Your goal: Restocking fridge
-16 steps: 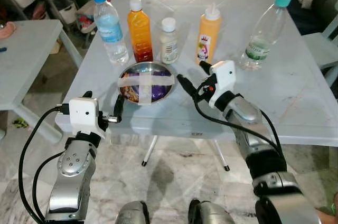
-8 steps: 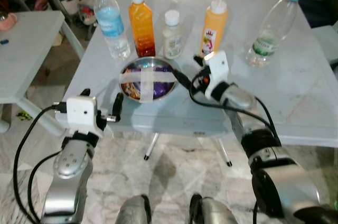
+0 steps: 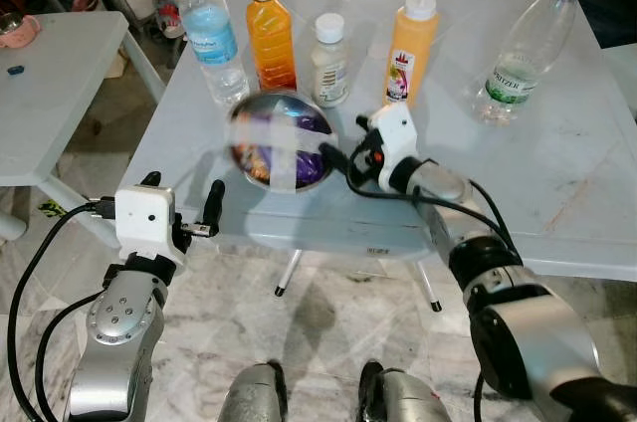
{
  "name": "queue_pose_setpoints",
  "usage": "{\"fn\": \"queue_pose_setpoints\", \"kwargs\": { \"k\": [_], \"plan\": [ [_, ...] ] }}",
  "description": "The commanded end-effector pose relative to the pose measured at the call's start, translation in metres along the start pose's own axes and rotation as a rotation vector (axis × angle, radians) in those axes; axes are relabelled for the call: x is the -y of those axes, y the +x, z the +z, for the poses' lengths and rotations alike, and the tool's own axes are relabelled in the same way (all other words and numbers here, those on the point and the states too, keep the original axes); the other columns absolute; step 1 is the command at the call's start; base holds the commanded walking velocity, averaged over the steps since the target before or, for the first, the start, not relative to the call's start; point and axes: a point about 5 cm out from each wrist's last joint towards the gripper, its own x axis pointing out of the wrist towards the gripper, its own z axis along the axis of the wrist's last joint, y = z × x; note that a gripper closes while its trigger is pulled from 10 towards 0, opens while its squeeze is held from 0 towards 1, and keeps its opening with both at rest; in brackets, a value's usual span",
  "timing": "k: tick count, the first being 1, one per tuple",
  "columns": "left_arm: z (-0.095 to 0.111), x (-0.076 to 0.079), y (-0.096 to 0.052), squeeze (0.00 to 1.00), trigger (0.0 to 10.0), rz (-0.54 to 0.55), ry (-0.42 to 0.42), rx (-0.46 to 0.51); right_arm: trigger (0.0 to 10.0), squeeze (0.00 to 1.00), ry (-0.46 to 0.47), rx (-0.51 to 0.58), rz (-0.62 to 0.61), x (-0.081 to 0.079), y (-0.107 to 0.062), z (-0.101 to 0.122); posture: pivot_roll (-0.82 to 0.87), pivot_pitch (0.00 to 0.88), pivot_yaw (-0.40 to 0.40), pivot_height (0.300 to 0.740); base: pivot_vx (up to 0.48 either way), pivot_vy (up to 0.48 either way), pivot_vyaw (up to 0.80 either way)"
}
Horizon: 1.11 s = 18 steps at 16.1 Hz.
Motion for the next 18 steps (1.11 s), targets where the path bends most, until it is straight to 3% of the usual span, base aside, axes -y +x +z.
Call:
{"fn": "queue_pose_setpoints", "kwargs": {
  "k": [1, 6, 9, 15, 18],
  "plan": [
    [0.002, -0.004, -0.002, 0.00, 10.0, 0.015, 0.027, -0.005, 10.0, 0.00, 0.023, -0.090, 0.047, -0.013, -0.004, -0.021, 0.21, 0.205, 0.077, 0.740, 0.000, 0.000, 0.00],
    [0.000, -0.006, 0.001, 0.00, 10.0, 0.028, 0.021, -0.001, 10.0, 0.00, 0.075, -0.016, 0.061, -0.039, -0.032, -0.014, 0.16, 0.193, 0.064, 0.740, 0.000, 0.000, 0.00],
    [-0.001, -0.005, 0.007, 0.00, 10.0, 0.032, 0.012, 0.011, 10.0, 0.00, 0.191, -0.008, -0.026, -0.063, -0.050, 0.005, 0.13, 0.179, 0.054, 0.740, 0.000, 0.000, 0.00],
    [-0.001, -0.003, 0.015, 0.00, 10.0, 0.035, 0.003, 0.026, 10.0, 0.00, 0.366, 0.087, 0.007, -0.088, -0.044, 0.048, 0.12, 0.166, 0.049, 0.740, 0.000, 0.000, 0.00],
    [-0.001, -0.002, 0.017, 0.00, 10.0, 0.040, 0.000, 0.035, 10.0, 0.00, 0.295, 0.140, -0.031, -0.077, -0.045, 0.067, 0.11, 0.161, 0.044, 0.740, 0.000, 0.000, 0.00]
  ]
}}
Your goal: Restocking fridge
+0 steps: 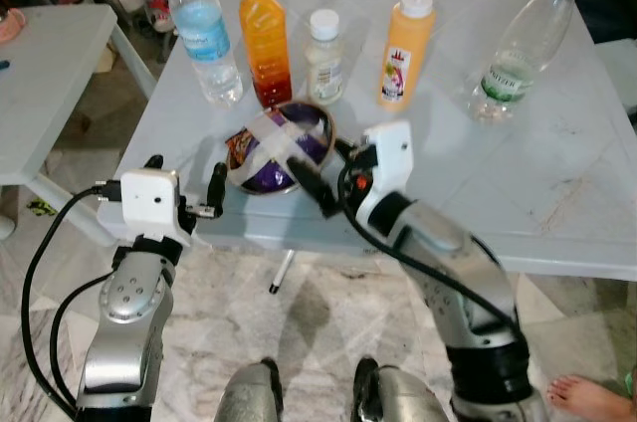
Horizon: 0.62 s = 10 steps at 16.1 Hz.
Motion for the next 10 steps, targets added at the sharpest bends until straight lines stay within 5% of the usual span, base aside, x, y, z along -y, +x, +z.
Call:
{"fn": "queue_pose_setpoints", "kwargs": {
  "k": [1, 6, 10],
  "plan": [
    [-0.005, -0.004, -0.002, 0.00, 10.0, 0.019, 0.004, -0.015, 10.0, 0.00, 0.011, 0.023, -0.018, 0.002, -0.002, 0.011, 0.10, 0.161, 0.044, 0.740, 0.000, 0.000, 0.00],
    [-0.005, -0.002, -0.001, 0.00, 10.0, 0.017, -0.001, -0.009, 10.0, 0.00, 0.063, -0.099, 0.047, 0.001, -0.018, -0.006, 0.10, 0.157, 0.042, 0.740, 0.000, 0.000, 0.00],
    [-0.005, -0.001, 0.000, 0.00, 10.0, 0.017, -0.002, -0.005, 10.0, 0.00, -0.136, -0.057, -0.162, 0.051, -0.026, -0.005, 0.10, 0.164, 0.048, 0.740, 0.000, 0.000, 0.00]
  ]
}}
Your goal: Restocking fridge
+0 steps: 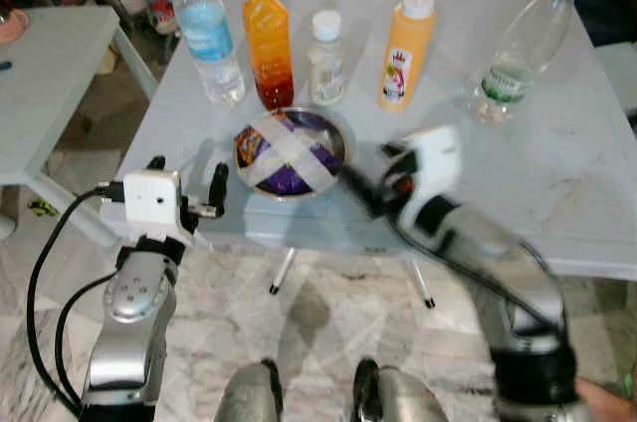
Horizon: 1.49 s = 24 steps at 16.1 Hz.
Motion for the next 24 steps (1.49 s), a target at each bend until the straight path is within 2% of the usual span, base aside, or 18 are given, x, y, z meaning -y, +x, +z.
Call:
{"fn": "queue_pose_setpoints", "kwargs": {
  "k": [1, 3, 5, 8, 11, 14, 15, 16, 17, 18, 24],
  "plan": [
    [-0.002, -0.001, -0.002, 0.00, 10.0, 0.009, 0.005, -0.008, 10.0, 0.00, -0.067, 0.036, -0.015, 0.006, 0.005, 0.005, 0.10, 0.166, 0.051, 0.740, 0.000, 0.000, 0.00],
    [-0.002, -0.002, -0.004, 0.00, 10.0, 0.003, 0.006, -0.011, 10.0, 0.00, -0.125, 0.052, -0.070, 0.028, 0.017, 0.011, 0.11, 0.170, 0.060, 0.740, 0.000, 0.000, 0.00],
    [-0.001, -0.002, -0.004, 0.00, 10.0, -0.001, 0.010, -0.013, 10.0, 0.00, -0.166, 0.069, -0.052, 0.040, 0.031, 0.012, 0.12, 0.181, 0.066, 0.740, 0.000, 0.000, 0.00],
    [0.001, -0.002, -0.009, 0.00, 10.0, -0.012, 0.021, -0.018, 10.0, 0.00, -0.184, 0.097, 0.027, 0.043, 0.052, 0.020, 0.16, 0.205, 0.078, 0.740, 0.000, 0.000, 0.00],
    [0.003, -0.005, -0.016, 0.00, 10.0, -0.018, 0.036, -0.029, 10.0, 0.00, -0.206, 0.127, 0.105, 0.042, 0.065, 0.027, 0.19, 0.230, 0.092, 0.740, 0.000, 0.000, 0.00],
    [0.005, -0.007, -0.022, 0.00, 10.0, -0.023, 0.046, -0.045, 10.0, 0.00, -0.199, 0.082, 0.134, 0.045, 0.075, 0.023, 0.22, 0.252, 0.102, 0.740, 0.000, 0.000, 0.00],
    [0.006, -0.007, -0.023, 0.00, 10.0, -0.026, 0.049, -0.050, 9.7, 0.00, -0.194, 0.056, 0.151, 0.045, 0.076, 0.018, 0.22, 0.257, 0.105, 0.740, 0.000, 0.000, 0.00],
    [0.006, -0.007, -0.026, 0.00, 10.0, -0.032, 0.053, -0.058, 6.9, 0.00, -0.178, 0.039, 0.178, 0.045, 0.077, 0.014, 0.22, 0.261, 0.106, 0.740, 0.000, 0.000, 0.00],
    [0.005, -0.009, -0.028, 0.00, 10.0, -0.034, 0.058, -0.069, 0.4, 0.00, -0.185, 0.022, 0.186, 0.045, 0.078, 0.010, 0.22, 0.264, 0.106, 0.740, 0.000, 0.000, 0.00],
    [0.005, -0.009, -0.028, 0.00, 10.0, -0.033, 0.059, -0.070, 0.0, 0.00, -0.181, 0.013, 0.181, 0.045, 0.078, 0.008, 0.23, 0.266, 0.106, 0.740, 0.000, 0.000, 0.00],
    [0.005, -0.009, -0.028, 0.00, 10.0, -0.027, 0.059, -0.080, 0.0, 0.00, -0.196, 0.009, 0.198, 0.040, 0.082, 0.005, 0.22, 0.258, 0.090, 0.740, 0.000, 0.000, 0.00]
  ]
}}
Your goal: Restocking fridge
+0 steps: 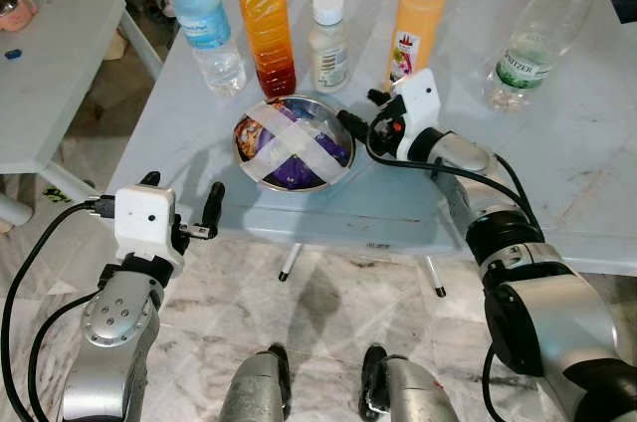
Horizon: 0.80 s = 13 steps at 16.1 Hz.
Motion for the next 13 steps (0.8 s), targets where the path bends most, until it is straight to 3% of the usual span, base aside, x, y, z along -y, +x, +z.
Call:
{"fn": "queue_pose_setpoints", "kwargs": {
  "k": [1, 6, 9, 13],
  "plan": [
    [-0.001, -0.005, -0.004, 0.00, 10.0, 0.020, 0.011, -0.012, 0.0, 0.00, 0.014, -0.031, 0.028, -0.007, 0.001, -0.007, 0.22, 0.257, 0.089, 0.740, 0.000, 0.000, 0.00],
    [-0.001, -0.003, 0.003, 0.00, 10.0, 0.030, 0.000, 0.000, 0.0, 0.00, 0.050, 0.032, 0.083, -0.023, -0.011, -0.006, 0.18, 0.233, 0.073, 0.740, 0.000, 0.000, 0.00],
    [-0.003, 0.002, 0.008, 0.00, 10.0, 0.028, -0.016, 0.010, 0.0, 0.00, 0.111, 0.040, 0.094, -0.039, -0.037, 0.000, 0.15, 0.219, 0.059, 0.740, 0.000, 0.000, 0.00],
    [-0.005, 0.003, 0.013, 0.00, 10.0, 0.030, -0.025, 0.015, 0.0, 0.00, 0.166, 0.025, 0.086, -0.058, -0.054, 0.002, 0.13, 0.212, 0.053, 0.740, 0.000, 0.000, 0.00]
  ]
}}
